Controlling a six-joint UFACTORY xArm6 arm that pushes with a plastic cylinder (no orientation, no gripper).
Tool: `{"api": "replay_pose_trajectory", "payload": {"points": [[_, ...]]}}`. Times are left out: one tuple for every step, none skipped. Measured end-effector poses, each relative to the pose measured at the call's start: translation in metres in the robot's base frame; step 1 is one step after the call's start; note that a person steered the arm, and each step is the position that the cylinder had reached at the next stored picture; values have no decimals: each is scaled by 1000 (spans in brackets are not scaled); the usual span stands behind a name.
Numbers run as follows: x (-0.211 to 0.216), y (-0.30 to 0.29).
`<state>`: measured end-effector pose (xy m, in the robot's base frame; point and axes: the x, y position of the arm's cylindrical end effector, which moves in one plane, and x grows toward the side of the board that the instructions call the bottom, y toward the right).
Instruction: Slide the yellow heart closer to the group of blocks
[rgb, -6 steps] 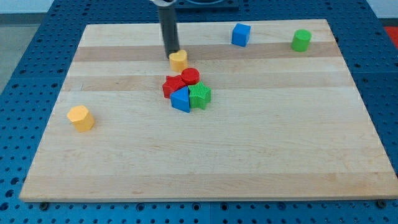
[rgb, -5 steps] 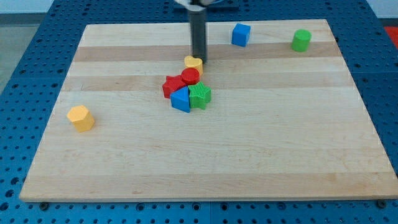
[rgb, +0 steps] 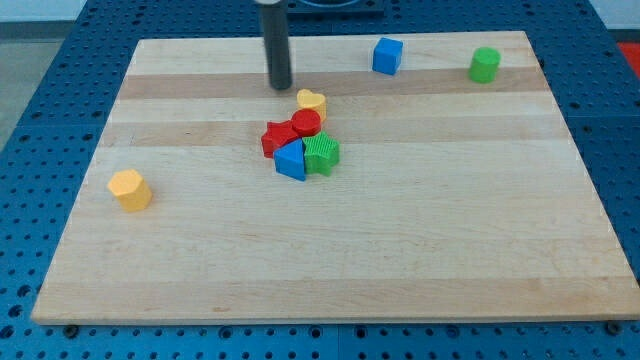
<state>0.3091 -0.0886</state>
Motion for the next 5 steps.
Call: {"api": "replay_pose_trajectory", "payload": {"points": [[11, -2], [14, 28], [22, 59], [34, 78], [45, 78]]}}
